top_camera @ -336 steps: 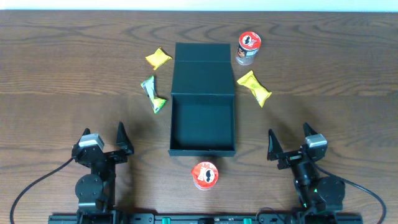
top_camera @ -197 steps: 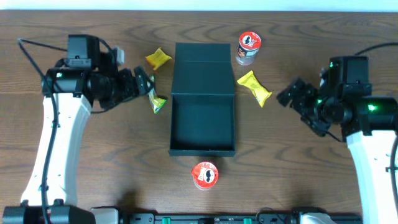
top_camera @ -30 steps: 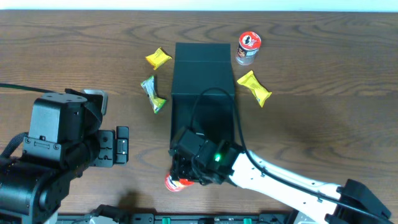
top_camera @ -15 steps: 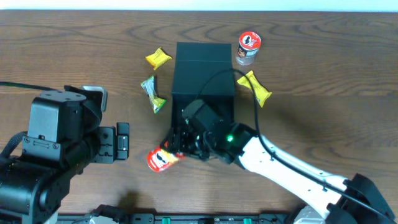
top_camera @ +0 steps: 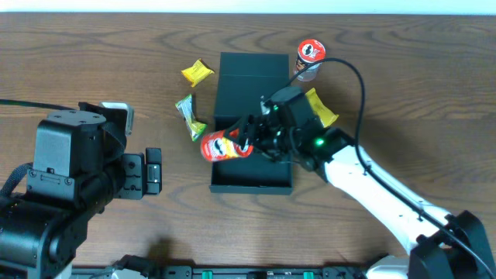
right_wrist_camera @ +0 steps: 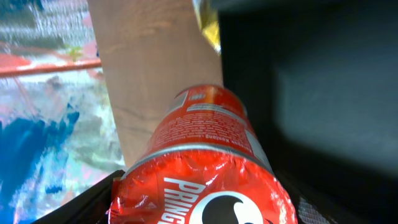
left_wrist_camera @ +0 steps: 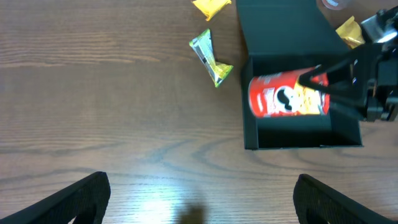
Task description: Pack container
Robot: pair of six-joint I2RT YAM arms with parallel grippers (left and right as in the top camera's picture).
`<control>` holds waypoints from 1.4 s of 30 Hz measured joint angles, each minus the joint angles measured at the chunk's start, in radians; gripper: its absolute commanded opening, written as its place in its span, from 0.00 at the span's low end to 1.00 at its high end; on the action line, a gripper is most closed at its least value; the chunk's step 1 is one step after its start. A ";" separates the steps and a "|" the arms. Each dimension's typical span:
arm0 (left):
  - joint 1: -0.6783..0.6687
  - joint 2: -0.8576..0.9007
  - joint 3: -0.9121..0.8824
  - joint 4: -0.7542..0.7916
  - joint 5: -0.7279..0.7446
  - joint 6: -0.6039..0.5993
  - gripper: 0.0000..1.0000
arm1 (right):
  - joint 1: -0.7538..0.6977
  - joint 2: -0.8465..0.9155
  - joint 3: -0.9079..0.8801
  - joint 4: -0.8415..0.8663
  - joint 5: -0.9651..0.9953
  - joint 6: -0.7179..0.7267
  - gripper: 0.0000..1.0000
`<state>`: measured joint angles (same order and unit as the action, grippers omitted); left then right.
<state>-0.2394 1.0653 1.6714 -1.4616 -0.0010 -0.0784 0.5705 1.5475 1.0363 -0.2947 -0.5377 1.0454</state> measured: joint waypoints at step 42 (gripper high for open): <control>0.000 0.076 0.000 0.069 0.000 0.000 0.95 | -0.132 0.036 0.000 -0.007 0.037 -0.129 0.02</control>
<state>-0.2394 1.1416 1.6714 -1.3922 -0.0010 -0.0784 0.4389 1.5833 1.0363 -0.3019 -0.5007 0.9165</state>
